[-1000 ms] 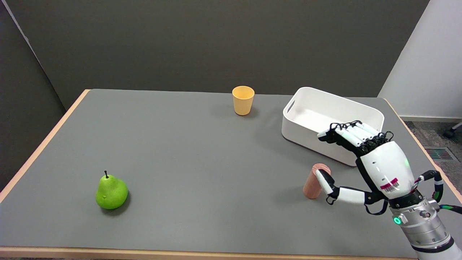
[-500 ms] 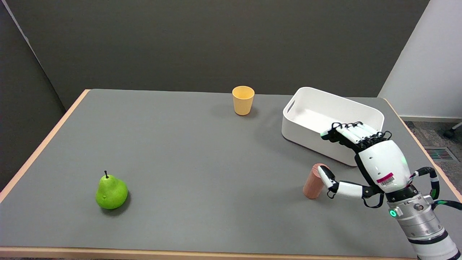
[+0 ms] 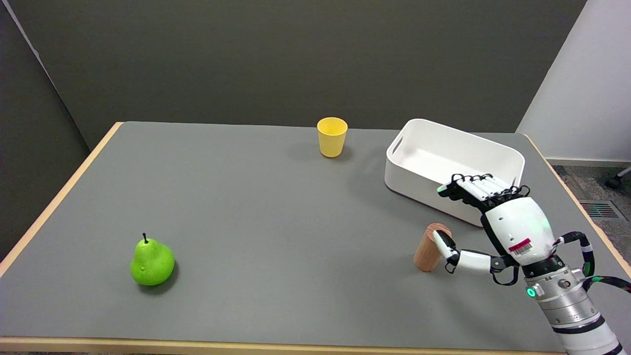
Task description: Pick up the wooden cylinder.
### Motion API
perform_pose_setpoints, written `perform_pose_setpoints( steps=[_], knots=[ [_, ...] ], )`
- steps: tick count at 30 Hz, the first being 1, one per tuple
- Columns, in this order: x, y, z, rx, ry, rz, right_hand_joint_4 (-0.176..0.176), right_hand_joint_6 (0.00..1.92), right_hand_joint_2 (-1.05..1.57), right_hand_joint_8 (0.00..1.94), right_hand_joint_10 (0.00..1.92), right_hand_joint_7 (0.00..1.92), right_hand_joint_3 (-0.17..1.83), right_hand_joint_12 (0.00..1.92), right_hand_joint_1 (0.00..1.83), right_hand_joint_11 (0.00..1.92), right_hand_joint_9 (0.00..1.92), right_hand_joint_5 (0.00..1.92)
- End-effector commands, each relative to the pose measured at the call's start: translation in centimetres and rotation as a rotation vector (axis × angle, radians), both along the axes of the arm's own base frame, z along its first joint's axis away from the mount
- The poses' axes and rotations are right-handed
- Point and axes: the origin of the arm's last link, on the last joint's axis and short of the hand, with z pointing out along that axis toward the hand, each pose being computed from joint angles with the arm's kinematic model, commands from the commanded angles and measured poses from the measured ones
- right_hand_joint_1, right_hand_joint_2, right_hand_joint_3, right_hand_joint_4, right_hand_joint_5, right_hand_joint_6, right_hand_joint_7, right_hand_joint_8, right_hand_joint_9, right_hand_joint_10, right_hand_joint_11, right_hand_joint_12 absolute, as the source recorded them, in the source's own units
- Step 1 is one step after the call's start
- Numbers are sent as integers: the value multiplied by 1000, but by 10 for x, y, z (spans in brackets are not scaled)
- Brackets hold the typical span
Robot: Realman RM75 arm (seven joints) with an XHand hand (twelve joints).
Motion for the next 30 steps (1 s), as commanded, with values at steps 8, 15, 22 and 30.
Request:
perform_pose_setpoints(
  steps=[8,15,22,30],
  knots=[
    [-17,3,-8,-15,-34,-64,48,773,649,633,1114,551,872,1686,524,461,486,399],
    [-21,5,-10,-11,-42,-79,48,765,648,632,1111,550,864,1686,505,461,484,395],
    [-25,6,-13,-13,-58,-91,48,759,653,630,1105,550,852,1687,499,461,487,392],
    [-25,7,-20,8,-69,-93,48,750,651,629,1106,549,853,1687,496,462,485,389]
  ],
)
